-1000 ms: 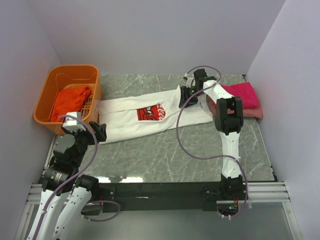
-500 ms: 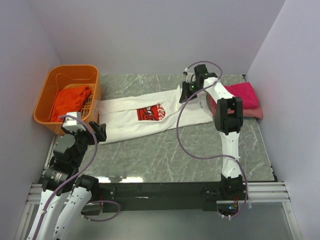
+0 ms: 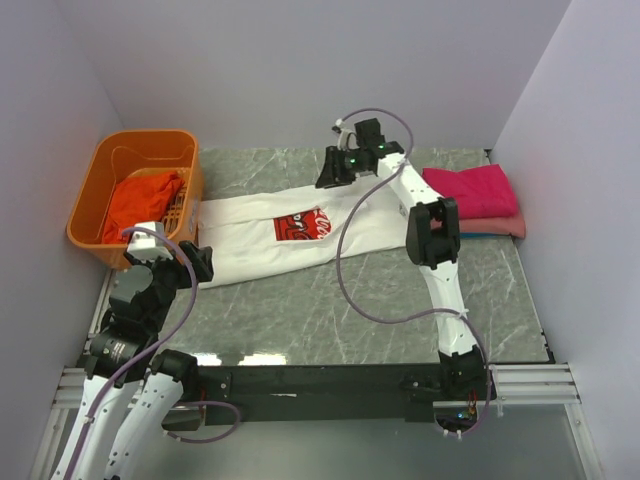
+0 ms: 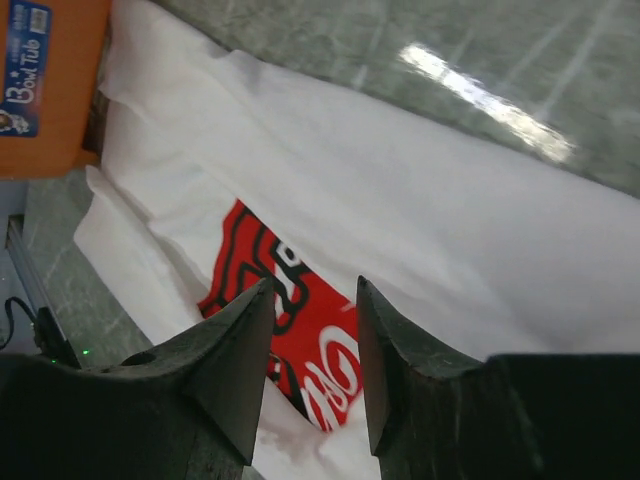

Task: Fold and stack the t-shirts
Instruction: Fold the tshirt

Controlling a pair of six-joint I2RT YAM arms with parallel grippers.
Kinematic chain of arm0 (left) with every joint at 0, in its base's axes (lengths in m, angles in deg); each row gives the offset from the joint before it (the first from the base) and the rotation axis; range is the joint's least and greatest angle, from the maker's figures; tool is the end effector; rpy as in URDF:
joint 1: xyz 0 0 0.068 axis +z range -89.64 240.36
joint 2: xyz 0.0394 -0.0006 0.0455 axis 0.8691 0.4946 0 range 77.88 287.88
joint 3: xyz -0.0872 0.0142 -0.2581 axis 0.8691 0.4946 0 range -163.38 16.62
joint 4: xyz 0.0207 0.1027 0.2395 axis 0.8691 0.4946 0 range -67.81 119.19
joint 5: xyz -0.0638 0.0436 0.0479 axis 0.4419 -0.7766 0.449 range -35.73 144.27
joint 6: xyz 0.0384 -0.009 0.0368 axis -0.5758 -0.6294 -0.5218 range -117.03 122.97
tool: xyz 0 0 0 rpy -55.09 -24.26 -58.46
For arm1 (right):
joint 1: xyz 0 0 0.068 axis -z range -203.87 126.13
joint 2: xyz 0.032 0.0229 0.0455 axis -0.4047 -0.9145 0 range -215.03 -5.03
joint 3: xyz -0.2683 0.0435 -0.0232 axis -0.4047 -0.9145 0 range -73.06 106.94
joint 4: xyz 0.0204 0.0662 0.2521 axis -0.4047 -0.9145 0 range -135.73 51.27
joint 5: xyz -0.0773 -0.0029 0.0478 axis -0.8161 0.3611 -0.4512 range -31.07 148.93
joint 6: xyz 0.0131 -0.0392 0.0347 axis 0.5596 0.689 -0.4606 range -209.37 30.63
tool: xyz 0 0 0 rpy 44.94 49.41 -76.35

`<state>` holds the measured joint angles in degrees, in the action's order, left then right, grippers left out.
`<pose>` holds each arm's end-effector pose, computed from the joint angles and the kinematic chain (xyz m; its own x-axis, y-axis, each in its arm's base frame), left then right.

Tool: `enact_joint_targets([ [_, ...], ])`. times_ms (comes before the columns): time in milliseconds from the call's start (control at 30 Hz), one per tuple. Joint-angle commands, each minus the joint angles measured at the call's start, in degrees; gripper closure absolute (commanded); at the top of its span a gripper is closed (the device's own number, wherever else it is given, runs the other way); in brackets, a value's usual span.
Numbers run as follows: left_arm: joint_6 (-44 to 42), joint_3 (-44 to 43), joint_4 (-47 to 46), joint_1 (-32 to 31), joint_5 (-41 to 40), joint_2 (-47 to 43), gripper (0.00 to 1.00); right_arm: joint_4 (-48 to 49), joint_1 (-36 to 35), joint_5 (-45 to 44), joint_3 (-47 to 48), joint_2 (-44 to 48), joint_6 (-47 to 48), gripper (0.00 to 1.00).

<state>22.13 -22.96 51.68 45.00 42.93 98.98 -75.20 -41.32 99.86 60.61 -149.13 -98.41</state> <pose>0.0925 -0.0181 0.3224 -0.1983 -0.2794 -0.9395 0.0089 0.9580 -0.2868 0.5221 0.1885 0.2092 -0.7906 -0.1240 -0.5996 -0.5360 0.6136 0.5798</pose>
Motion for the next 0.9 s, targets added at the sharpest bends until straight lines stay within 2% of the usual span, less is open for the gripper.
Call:
enact_joint_targets([
  [0, 0.1, -0.2, -0.9, 0.1, -1.1, 0.6, 0.11, 9.6, -1.6, 4.7, 1.8, 0.1, -4.2, 0.54],
  [167, 0.4, -0.2, -0.8, 0.2, -1.6, 0.5, 0.11, 8.5, 0.8, 3.4, -2.1, 5.6, 0.6, 0.54],
  [267, 0.3, -0.2, -1.0, 0.1, -1.3, 0.6, 0.11, 8.9, 4.3, 1.2, -13.5, 14.0, 5.9, 0.50],
  [300, 0.2, -0.1, -1.0, 0.2, -1.1, 0.7, 0.11, 7.9, 5.1, -2.7, -17.6, 17.1, 7.5, 0.49],
  [367, 0.1, -0.1, -1.3, 0.2, -0.3, 1.0, 0.11, 4.9, 5.9, -6.4, -21.6, 20.1, 12.3, 0.45],
  [500, -0.3, 0.0, -1.5, 0.3, 0.8, 1.5, 0.11, 4.1, 7.5, -12.4, -32.1, 22.7, 12.9, 0.43],
  [667, -0.4, 0.3, -1.8, 0.3, 1.3, 0.8, 0.11, 2.9, 7.5, -11.7, -33.6, 20.4, 11.6, 0.42],
  [867, -0.5, 0.3, -1.8, 0.3, 1.4, 0.1, 0.11, -0.5, 7.5, -11.2, -28.3, 15.1, 10.4, 0.41],
])
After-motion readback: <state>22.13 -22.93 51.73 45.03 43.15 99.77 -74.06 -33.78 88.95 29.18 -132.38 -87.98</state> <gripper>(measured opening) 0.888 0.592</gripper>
